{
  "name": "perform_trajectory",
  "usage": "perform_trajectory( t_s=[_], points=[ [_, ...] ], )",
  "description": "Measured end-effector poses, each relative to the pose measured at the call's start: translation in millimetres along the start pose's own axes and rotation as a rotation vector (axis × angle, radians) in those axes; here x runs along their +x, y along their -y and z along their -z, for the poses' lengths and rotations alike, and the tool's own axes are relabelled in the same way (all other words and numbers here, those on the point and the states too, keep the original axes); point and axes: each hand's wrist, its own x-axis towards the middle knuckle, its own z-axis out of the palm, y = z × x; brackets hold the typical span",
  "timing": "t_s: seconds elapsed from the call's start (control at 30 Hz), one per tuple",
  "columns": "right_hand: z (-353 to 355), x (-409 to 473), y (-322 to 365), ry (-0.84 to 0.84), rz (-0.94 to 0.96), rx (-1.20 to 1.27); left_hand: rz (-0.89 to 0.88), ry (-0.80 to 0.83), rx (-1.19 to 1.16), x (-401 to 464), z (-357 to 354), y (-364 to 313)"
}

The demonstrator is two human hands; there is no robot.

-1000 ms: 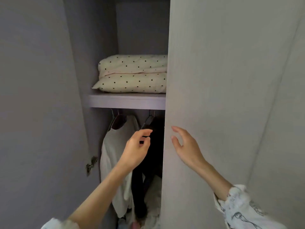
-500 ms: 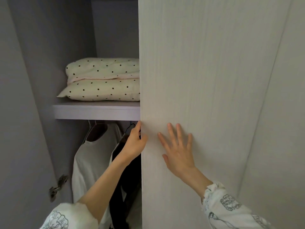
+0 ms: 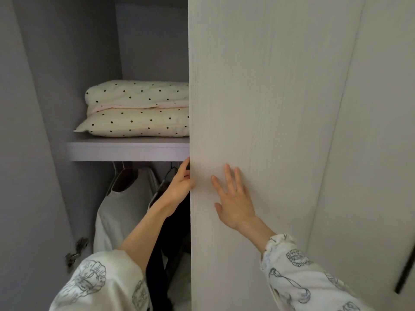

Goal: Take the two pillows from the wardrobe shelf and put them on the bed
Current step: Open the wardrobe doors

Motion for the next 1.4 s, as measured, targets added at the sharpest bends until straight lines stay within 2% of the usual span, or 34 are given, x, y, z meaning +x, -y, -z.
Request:
perform_trajectory(
  t_s=[0.13, 0.33, 0.43, 0.67, 0.77, 0.97, 1.2, 1.4],
  points=[
    [14, -27, 16, 0.005, -0.036, 0.26, -0.022, 0.018, -0.08, -36, -2, 0],
    [51, -85, 36, -0.065, -0.168, 0.843, -0.031, 0.115, -0.143, -101, -14, -17],
    [76, -116, 33, -0.064, -0.235, 0.984, -0.017, 0.151, -0.198, -127, -25, -27],
    [107, -187, 27, 0.079, -0.364, 1.23, 0.006, 0.175, -0.284, -170, -58, -43],
    [123, -206, 16, 0.073, -0.421, 1.356, 0.001, 0.168, -0.292, -188, -80, -52],
    [145, -261, -10, 0.133, -0.428, 1.348, -0.035, 0.236, -0.306, -228, -141, -74],
    [178, -324, -76, 0.09, -0.502, 1.366, -0.031, 0.341, -0.296, -248, -228, -101],
    [194, -359, -128, 0.021, -0.587, 1.457, -0.032, 0.472, -0.145, -245, -291, -115]
  ],
)
